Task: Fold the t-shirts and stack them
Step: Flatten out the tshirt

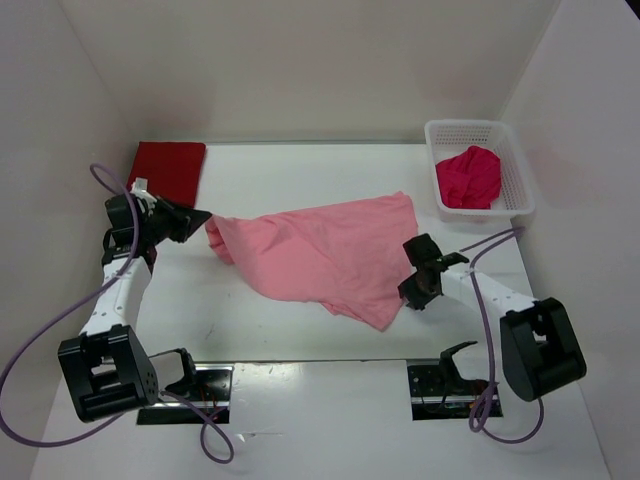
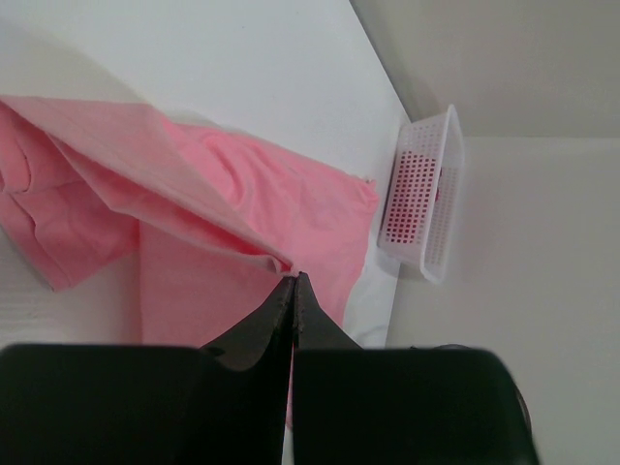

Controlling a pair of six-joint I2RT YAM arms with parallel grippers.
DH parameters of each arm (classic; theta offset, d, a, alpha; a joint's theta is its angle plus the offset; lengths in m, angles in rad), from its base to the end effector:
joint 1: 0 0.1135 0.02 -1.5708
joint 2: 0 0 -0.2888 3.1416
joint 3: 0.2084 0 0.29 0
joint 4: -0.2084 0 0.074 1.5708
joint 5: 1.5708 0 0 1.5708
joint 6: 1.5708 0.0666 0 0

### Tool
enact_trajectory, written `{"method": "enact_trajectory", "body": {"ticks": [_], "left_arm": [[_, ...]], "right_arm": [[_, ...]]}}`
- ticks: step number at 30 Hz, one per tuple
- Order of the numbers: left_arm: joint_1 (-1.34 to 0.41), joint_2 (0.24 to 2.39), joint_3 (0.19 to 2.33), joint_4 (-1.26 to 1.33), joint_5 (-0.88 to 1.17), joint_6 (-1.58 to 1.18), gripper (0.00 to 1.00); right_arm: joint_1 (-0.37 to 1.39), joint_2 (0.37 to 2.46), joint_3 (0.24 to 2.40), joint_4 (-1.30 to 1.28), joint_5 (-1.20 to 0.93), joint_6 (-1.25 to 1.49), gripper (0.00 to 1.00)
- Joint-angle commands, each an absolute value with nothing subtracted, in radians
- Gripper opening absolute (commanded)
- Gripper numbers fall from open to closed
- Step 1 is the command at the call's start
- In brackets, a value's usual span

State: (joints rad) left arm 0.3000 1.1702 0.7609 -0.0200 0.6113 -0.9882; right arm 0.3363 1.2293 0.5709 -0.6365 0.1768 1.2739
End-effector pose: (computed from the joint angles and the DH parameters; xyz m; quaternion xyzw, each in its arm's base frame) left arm 0.3059 0.0546 0.2681 -0.3519 0.7393 -0.4122 0.3996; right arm 0.2138 0.0623 0.1252 0.4566 0.8747 0.0381 0.1580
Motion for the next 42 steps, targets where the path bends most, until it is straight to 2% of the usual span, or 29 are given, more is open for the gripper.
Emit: {"method": "enact_trajectory", "body": {"ticks": [1,3,4,5,7,11,14,17,21,29,34,37,40,42], "left_arm": [[0.298,1.19,0.828,0.057,0.641,-0.99,0.0],[0.288,1.209,0.828,0.067,0.65,-0.989,0.0],[0.279,1.209,0.828,0.078,0.65,-0.989,0.0],[0.279,1.219,0.828,0.078,0.65,-0.989,0.0],[0.27,1.23,0.828,0.078,0.65,-0.979,0.0],[0.27,1.241,0.867,0.051,0.64,-0.957,0.0],[0.27,1.25,0.92,0.047,0.612,-0.957,0.0],[0.27,1.25,0.96,0.08,0.591,-1.014,0.0],[0.296,1.241,1.087,0.089,0.563,-1.057,0.0],[0.44,1.181,1.249,0.048,0.595,-1.118,0.0],[0.485,1.144,1.25,-0.033,0.597,-1.062,0.0],[0.485,1.121,1.177,-0.034,0.597,-1.051,0.0],[0.485,1.112,1.039,-0.034,0.56,-1.008,0.0],[0.485,1.112,0.953,-0.049,0.543,-0.959,0.0]], "right_arm": [[0.341,1.311,0.641,-0.661,0.232,1.307,0.35],[0.341,1.393,0.687,-0.661,0.247,1.283,0.29],[0.341,1.413,0.698,-0.661,0.247,1.272,0.15],[0.341,1.426,0.707,-0.631,0.247,1.263,0.08],[0.341,1.427,0.707,-0.586,0.238,1.249,0.0],[0.341,1.31,0.826,-0.52,0.262,1.14,0.0],[0.289,1.221,1.047,-0.531,0.276,0.971,0.0],[0.218,1.2,1.276,-0.531,0.175,0.845,0.0],[0.209,1.21,1.558,-0.529,0.039,0.758,0.0],[0.221,1.12,1.746,-0.572,-0.127,0.747,0.0],[0.232,1.014,1.64,-0.597,-0.271,0.813,0.0],[0.232,0.916,1.427,-0.611,-0.319,0.85,0.0],[0.232,0.842,1.016,-0.6,-0.344,0.861,0.0],[0.204,0.868,0.851,-0.548,-0.351,0.861,0.0]]}}
